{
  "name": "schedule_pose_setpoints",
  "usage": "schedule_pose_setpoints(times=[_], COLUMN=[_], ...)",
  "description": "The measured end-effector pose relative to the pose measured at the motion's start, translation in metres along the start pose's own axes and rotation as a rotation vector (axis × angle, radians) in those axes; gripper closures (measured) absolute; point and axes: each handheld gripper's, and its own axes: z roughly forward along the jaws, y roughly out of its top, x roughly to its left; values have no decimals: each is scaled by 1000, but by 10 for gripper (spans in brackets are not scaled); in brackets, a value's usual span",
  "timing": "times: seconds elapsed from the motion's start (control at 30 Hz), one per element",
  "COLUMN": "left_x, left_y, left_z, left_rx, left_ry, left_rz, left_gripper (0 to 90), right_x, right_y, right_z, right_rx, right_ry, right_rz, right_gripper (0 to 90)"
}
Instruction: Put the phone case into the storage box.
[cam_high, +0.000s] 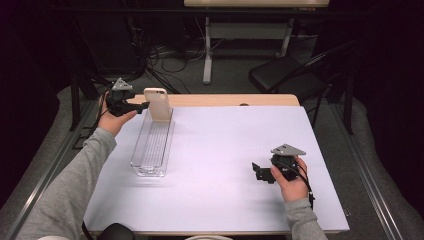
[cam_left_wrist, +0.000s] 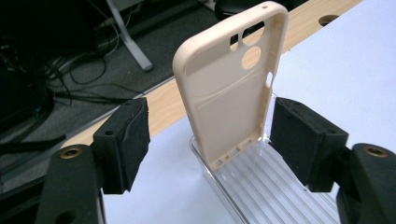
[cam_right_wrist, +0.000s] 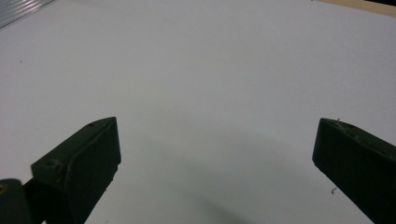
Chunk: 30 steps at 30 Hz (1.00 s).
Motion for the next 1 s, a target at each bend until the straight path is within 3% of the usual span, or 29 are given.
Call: schedule_pose_setpoints(times=[0.17,0.53,0.7,0.87,0.93,1.0], left_x=[-1,-6,-7,-8,-8,-8], left_y=[0,3,4,5,6,6], left_z=[-1,-6,-7,-13,-15,-17], left_rx=[37,63,81,67,62,64], left_ry=[-7,-27,-59,-91,-75,-90], left_rz=[-43,-130,-170,-196,-204,-212], left_gripper=[259,220,221,221,225,228], right_x=[1,0,1,2,2,1], right_y=[0,4,4,5,5,5], right_z=[1,-2,-3,-3,-2,-2], right_rx=[6,7,0,0,-2,-4], right_ry=[6,8,14,20,23,23], right_rz=[-8,-42,-40,-42,-43,-41], right_gripper=[7,8,10,10,10,10])
